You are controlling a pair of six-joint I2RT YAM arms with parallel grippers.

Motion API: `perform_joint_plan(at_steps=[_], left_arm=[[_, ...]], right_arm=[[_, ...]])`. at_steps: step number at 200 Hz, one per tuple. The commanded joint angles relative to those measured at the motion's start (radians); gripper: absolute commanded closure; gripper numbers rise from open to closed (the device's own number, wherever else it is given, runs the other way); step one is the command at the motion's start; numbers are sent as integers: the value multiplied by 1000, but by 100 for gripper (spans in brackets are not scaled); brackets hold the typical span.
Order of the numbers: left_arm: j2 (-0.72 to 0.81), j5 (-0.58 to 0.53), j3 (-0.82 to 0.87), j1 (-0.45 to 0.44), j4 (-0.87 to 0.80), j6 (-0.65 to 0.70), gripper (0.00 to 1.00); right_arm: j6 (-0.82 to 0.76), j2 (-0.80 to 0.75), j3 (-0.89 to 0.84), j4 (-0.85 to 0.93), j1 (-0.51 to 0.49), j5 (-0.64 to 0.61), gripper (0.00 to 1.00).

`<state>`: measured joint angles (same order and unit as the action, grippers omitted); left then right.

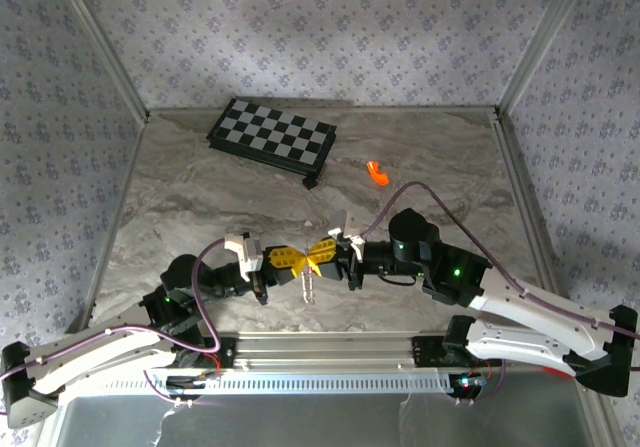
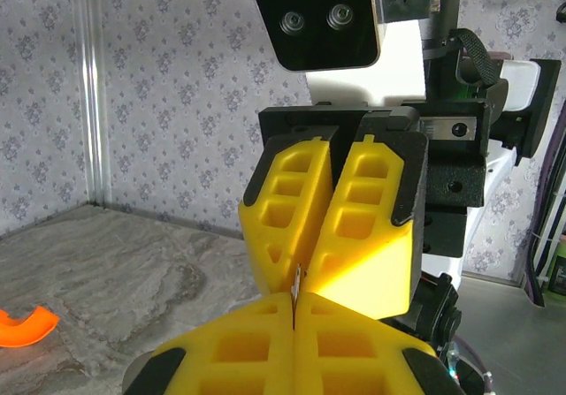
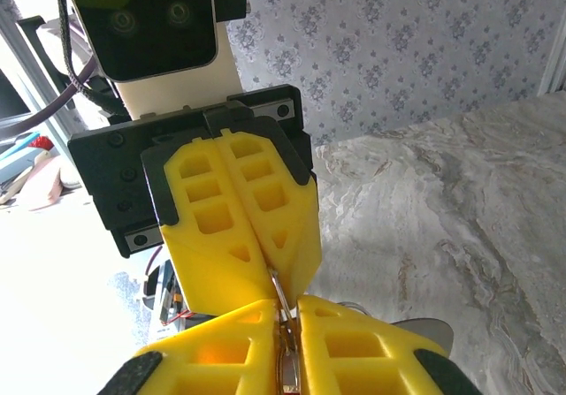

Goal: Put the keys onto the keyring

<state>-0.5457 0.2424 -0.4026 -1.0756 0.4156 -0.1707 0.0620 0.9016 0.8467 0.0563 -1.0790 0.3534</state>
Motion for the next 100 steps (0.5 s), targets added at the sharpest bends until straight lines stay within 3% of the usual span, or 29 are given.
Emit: perform_joint_plan(at_steps=[1,28,63,100], left_arm=[[9,15,-22,-10,38,-12,100],[10,12,-26,-10,24,-6,100],[10,-38,-73,-10,-90,31,100],[-16,-139,-191,-10,-350,103,84]], right_arm=[[-11,-2,11,9,2,30,91],[-22,-13,4,7,3,26,100],[-66,-28,22,63,-1,-1,100],[-147,-23,83,199,-5,-53,100]])
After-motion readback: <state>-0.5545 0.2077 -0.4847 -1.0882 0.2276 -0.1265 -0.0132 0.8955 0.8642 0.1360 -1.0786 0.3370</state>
